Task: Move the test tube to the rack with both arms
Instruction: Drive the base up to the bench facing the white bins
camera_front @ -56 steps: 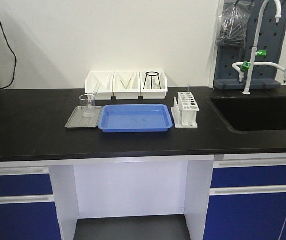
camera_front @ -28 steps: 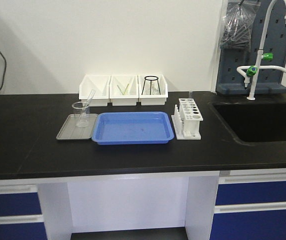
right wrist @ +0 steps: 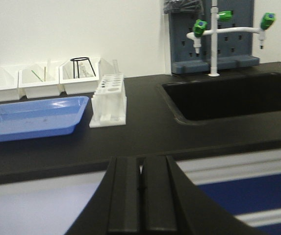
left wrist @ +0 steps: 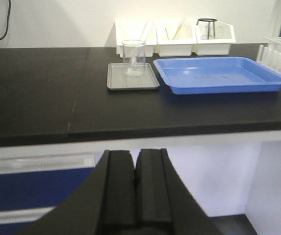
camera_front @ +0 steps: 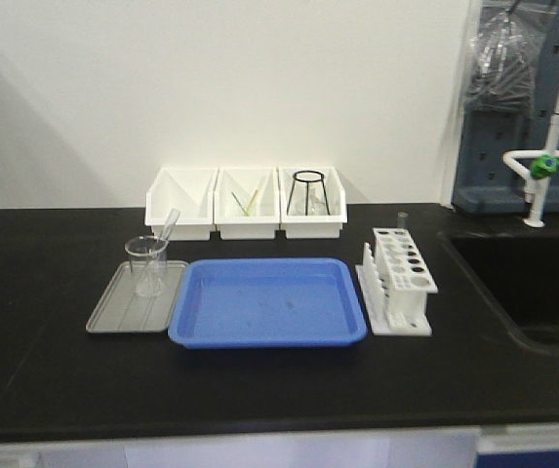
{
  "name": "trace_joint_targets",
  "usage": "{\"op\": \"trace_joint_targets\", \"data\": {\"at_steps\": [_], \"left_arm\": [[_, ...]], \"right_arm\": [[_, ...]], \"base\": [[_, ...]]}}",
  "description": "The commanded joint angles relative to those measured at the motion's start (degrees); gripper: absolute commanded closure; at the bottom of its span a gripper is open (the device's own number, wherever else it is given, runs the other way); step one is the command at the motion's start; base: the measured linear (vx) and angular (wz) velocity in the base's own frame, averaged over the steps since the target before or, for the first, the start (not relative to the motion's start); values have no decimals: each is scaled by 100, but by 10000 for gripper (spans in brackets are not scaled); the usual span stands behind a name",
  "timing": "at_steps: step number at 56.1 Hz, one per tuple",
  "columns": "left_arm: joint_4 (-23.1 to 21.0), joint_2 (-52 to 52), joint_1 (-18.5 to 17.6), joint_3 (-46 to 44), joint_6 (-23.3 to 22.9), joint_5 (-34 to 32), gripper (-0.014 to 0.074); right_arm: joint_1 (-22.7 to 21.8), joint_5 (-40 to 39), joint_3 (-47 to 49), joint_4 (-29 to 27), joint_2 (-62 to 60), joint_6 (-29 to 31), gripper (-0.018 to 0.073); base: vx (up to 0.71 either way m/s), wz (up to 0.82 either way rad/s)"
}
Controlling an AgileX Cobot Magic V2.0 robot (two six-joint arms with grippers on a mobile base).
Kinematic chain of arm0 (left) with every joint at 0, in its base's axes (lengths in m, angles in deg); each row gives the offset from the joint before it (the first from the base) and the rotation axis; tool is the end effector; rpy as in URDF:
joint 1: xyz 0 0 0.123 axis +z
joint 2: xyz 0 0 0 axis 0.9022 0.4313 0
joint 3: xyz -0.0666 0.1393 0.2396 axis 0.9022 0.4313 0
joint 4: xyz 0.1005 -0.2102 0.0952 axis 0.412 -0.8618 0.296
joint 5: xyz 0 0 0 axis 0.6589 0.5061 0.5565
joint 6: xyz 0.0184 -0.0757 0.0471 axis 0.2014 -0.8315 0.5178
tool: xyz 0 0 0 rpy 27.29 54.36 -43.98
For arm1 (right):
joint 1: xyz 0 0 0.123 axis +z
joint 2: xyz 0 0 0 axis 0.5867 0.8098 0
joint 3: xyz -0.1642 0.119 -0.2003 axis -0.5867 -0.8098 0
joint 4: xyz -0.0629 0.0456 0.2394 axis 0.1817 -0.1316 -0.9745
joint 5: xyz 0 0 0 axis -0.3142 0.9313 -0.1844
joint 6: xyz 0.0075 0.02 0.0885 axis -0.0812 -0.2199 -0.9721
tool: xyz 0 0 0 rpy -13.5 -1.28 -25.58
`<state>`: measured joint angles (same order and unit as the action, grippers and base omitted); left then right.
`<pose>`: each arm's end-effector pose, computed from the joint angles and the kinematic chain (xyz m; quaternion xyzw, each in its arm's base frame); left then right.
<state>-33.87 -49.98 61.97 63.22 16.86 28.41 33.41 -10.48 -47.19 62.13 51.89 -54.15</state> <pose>0.0562 -0.0019 0.1874 -0.0104 0.7474 -0.0342 0.6634 0.0568 -0.0035 0.1953 0.0429 0.7152 0.0033 0.6975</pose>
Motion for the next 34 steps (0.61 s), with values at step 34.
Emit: {"op": "trace_joint_targets", "data": {"at_steps": [34], "left_arm": [[-51,-81,4,-119,-36,-457,603]], "right_arm": [[-26,-479,-102,57,-48,78,570]], "base": [[47,12]]}}
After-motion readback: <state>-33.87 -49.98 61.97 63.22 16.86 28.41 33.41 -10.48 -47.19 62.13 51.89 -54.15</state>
